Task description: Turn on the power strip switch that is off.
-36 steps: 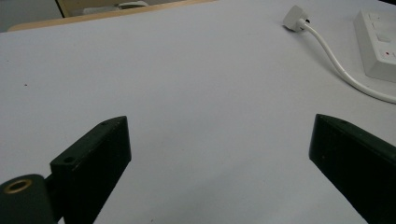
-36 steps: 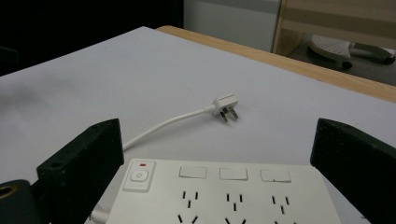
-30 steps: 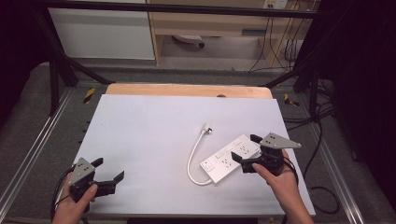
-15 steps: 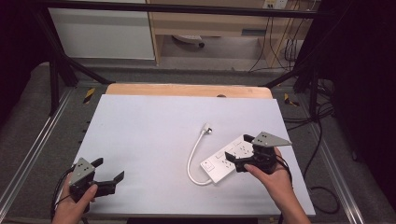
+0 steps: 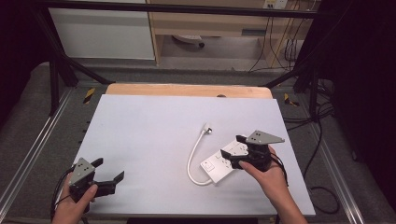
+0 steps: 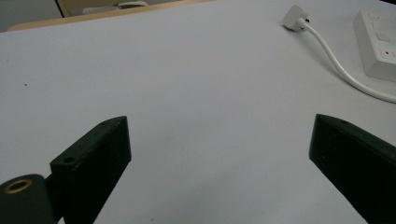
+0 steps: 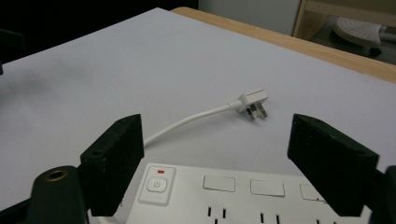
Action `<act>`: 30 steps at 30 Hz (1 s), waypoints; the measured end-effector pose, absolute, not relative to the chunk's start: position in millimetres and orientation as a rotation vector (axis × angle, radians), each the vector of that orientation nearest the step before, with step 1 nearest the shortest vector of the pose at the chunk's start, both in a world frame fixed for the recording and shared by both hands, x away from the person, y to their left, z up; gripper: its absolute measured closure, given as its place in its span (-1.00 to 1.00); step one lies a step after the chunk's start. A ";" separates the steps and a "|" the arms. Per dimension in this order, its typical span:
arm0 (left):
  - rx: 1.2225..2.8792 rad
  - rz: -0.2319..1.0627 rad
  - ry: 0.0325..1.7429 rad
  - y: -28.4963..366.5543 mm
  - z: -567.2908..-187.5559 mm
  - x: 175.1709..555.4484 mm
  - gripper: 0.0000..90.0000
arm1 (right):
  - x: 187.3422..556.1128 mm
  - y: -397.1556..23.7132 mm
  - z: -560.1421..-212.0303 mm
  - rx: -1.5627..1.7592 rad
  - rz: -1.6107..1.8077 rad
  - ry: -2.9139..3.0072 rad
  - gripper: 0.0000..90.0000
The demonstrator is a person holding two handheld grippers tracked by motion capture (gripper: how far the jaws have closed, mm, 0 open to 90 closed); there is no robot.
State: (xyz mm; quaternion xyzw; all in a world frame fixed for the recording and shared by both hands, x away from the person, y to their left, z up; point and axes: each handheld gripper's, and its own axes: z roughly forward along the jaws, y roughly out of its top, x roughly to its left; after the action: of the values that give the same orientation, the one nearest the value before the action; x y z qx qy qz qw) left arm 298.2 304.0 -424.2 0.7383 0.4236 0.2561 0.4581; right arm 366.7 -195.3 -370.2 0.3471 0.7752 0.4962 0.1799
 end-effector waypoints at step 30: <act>1.823 0.632 1.041 302.9 -424.7 298.0 -0.87 | 375.9 -171.7 -383.2 0.927 1.323 2.267 0.31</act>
State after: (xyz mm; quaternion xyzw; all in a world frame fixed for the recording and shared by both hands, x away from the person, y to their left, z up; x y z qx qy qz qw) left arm 298.0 302.9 -424.7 0.7397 0.4224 0.2562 0.4569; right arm 375.9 -171.7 -383.2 0.3276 0.8014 0.4677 0.1780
